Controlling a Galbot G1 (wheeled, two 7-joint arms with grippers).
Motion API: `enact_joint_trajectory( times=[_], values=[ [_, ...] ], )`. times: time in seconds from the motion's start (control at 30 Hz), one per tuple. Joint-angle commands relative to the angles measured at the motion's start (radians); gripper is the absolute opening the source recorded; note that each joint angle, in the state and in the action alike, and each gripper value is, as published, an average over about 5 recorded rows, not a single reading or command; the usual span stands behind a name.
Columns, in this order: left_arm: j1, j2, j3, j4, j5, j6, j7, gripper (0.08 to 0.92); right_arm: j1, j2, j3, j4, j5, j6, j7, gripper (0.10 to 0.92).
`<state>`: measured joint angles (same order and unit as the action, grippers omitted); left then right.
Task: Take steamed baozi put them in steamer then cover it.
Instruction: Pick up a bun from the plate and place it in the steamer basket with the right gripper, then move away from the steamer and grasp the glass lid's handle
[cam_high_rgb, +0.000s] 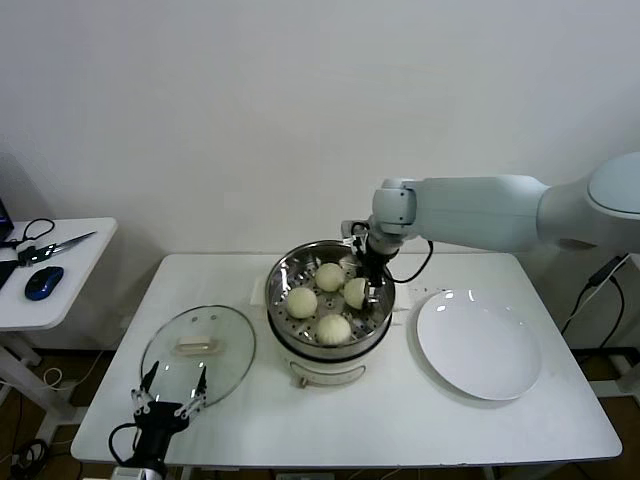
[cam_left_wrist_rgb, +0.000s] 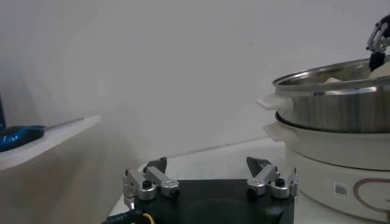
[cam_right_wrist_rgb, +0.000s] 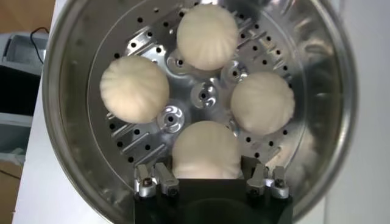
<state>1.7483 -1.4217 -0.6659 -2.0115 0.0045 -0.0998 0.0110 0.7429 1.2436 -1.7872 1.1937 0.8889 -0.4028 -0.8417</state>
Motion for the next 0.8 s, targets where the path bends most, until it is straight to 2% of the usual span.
enact_joint_trajectory(
  times=[0.03, 0.3, 0.57, 0.8],
  values=[
    [0.001, -0.002, 0.000, -0.001, 0.004, 0.001, 0.000, 0.823, -0.020, 0.012, -0.012, 0.007, -0.013, -0.021, 0.009, 0.718],
    [0.001, -0.006, 0.001, -0.008, 0.018, 0.002, -0.001, 0.823, 0.012, -0.041, 0.027, 0.011, -0.025, -0.019, -0.020, 0.819],
    [-0.002, -0.010, 0.001, -0.011, 0.036, 0.004, -0.002, 0.823, 0.073, -0.167, 0.134, 0.022, -0.022, 0.067, -0.060, 0.823],
    [0.001, -0.009, -0.004, -0.004, 0.039, 0.000, -0.003, 0.823, 0.112, -0.313, 0.188, 0.104, -0.005, 0.135, -0.048, 0.823]
  ],
)
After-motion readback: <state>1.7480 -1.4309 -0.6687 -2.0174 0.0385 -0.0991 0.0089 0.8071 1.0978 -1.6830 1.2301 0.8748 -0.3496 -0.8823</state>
